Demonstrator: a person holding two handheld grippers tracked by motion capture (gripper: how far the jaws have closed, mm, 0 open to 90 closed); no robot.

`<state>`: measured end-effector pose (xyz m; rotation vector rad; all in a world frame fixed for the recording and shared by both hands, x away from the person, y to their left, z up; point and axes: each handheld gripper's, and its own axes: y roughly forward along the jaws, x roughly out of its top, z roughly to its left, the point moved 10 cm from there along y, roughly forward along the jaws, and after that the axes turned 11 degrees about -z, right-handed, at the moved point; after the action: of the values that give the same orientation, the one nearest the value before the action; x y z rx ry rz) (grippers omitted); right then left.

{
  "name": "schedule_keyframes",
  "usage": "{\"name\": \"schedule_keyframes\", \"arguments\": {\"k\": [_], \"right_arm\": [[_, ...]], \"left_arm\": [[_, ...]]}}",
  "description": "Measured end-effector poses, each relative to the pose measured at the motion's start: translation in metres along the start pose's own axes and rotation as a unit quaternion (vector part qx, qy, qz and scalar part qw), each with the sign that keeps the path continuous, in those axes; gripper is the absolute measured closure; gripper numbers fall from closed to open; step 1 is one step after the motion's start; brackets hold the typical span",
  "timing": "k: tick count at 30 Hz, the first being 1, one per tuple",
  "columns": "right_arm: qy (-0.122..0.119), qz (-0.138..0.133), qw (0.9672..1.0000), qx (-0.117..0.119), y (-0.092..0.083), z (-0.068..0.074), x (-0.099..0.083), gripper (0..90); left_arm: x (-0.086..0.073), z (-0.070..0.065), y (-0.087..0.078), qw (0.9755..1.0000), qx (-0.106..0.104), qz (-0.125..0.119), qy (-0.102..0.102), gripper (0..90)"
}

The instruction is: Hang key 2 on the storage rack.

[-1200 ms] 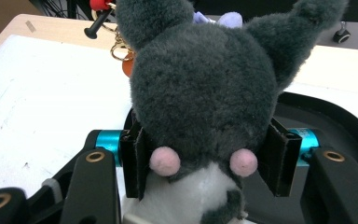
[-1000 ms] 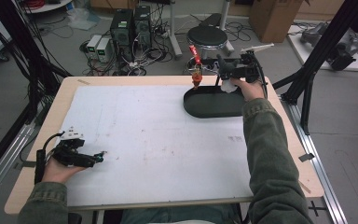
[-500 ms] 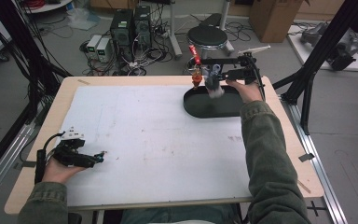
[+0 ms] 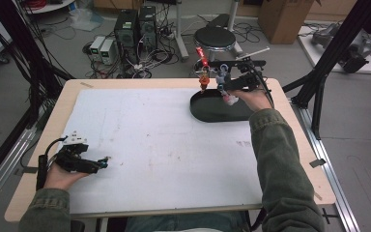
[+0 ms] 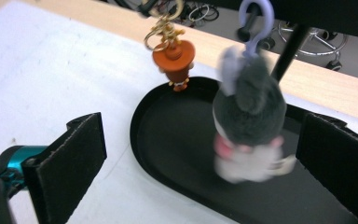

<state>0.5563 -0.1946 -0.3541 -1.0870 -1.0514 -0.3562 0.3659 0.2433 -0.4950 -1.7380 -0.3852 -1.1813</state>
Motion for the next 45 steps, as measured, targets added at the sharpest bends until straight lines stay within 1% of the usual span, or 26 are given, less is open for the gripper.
{"name": "schedule_keyframes", "arguments": {"k": [1,3,6,7,8,9,10,12,14,16,18,20,22,25,30,32,33,34,35,37,38,43,44,45], "right_arm": [[-0.006,0.001,1.0,0.0,0.0,0.001,-0.001,0.6],[-0.004,0.0,1.0,0.005,-0.002,0.004,-0.004,0.6],[-0.006,0.002,0.9999,0.009,-0.003,0.004,-0.012,0.6],[-0.006,0.005,0.9999,0.01,-0.004,0.004,-0.016,0.6],[-0.008,0.015,0.9998,0.007,-0.005,0.004,-0.019,0.6],[-0.011,0.015,0.9998,0.007,-0.006,0.005,-0.021,0.6],[-0.005,0.012,0.9998,0.013,-0.007,0.007,-0.023,0.6],[0.001,0.004,0.9997,0.024,-0.01,0.01,-0.025,0.6],[0.0,0.005,0.9996,0.026,-0.012,0.013,-0.028,0.6],[-0.003,0.016,0.9995,0.026,-0.014,0.014,-0.032,0.6],[-0.007,0.011,0.9996,0.026,-0.017,0.015,-0.032,0.6],[-0.001,0.006,0.9996,0.028,-0.02,0.016,-0.031,0.7],[-0.005,0.003,0.9995,0.03,-0.022,0.017,-0.033,0.7],[-0.003,0.004,0.9995,0.032,-0.023,0.018,-0.038,0.7],[0.002,0.001,0.9994,0.035,-0.024,0.02,-0.048,0.7],[0.0,0.0,0.9994,0.036,-0.024,0.02,-0.051,0.7],[-0.004,-0.001,0.9994,0.035,-0.024,0.02,-0.056,0.7],[-0.004,-0.001,0.9994,0.035,-0.024,0.02,-0.056,0.7],[-0.005,-0.004,0.9994,0.034,-0.025,0.021,-0.062,0.7],[-0.006,-0.003,0.9994,0.035,-0.025,0.021,-0.067,0.7],[-0.006,-0.003,0.9994,0.033,-0.025,0.021,-0.07,0.7],[-0.005,-0.008,0.9992,0.039,-0.03,0.023,-0.079,0.6],[-0.005,-0.009,0.9992,0.039,-0.032,0.023,-0.081,0.7],[-0.004,-0.01,0.9991,0.04,-0.033,0.024,-0.082,0.7]], "left_arm": [[0.0,0.0,0.0,1.0,-0.001,0.0,-0.001,1.7],[0.0,0.0,0.0,1.0,-0.001,0.0,-0.001,1.7],[0.0,0.0,0.0,1.0,-0.001,0.0,-0.001,1.7],[0.0,0.0,0.0,1.0,-0.001,-0.001,0.0,1.7],[0.0,0.0,0.0,1.0,0.0,0.0,-0.001,1.7],[0.0,0.0,0.0,1.0,-0.001,-0.001,0.0,1.7],[0.0,0.0,0.0,1.0,-0.002,-0.001,0.0,1.7],[0.0,0.0,-0.001,1.0,-0.001,-0.002,-0.002,1.7],[0.001,0.0,-0.002,1.0,0.001,-0.005,0.0,1.7],[0.002,0.0,-0.002,1.0,0.002,-0.008,0.0,1.7],[0.001,0.0,-0.002,1.0,0.002,-0.008,-0.001,1.7],[0.002,-0.001,-0.002,1.0,0.0,-0.008,0.0,1.7],[0.002,-0.001,-0.002,1.0,0.0,-0.008,0.0,1.7],[0.002,0.0,-0.002,1.0,0.001,-0.009,0.0,1.7],[0.002,0.0,-0.002,0.9999,0.002,-0.01,-0.001,1.7],[0.002,0.0,-0.002,1.0,0.001,-0.009,-0.001,1.7],[0.002,0.0,-0.002,0.9999,0.002,-0.01,-0.001,1.7],[0.002,0.0,-0.002,0.9999,0.002,-0.01,-0.001,1.7],[0.002,0.0,-0.003,1.0,0.001,-0.009,0.0,1.7],[0.002,0.0,-0.003,0.9999,0.001,-0.011,0.0,1.7],[0.002,-0.001,-0.004,0.9999,0.002,-0.015,-0.005,1.7],[0.002,-0.001,-0.004,0.9999,0.001,-0.013,-0.003,1.7],[0.002,-0.001,-0.004,0.9999,0.001,-0.014,-0.006,1.7],[0.001,-0.001,-0.004,0.9999,0.0,-0.011,-0.003,1.7]]}}
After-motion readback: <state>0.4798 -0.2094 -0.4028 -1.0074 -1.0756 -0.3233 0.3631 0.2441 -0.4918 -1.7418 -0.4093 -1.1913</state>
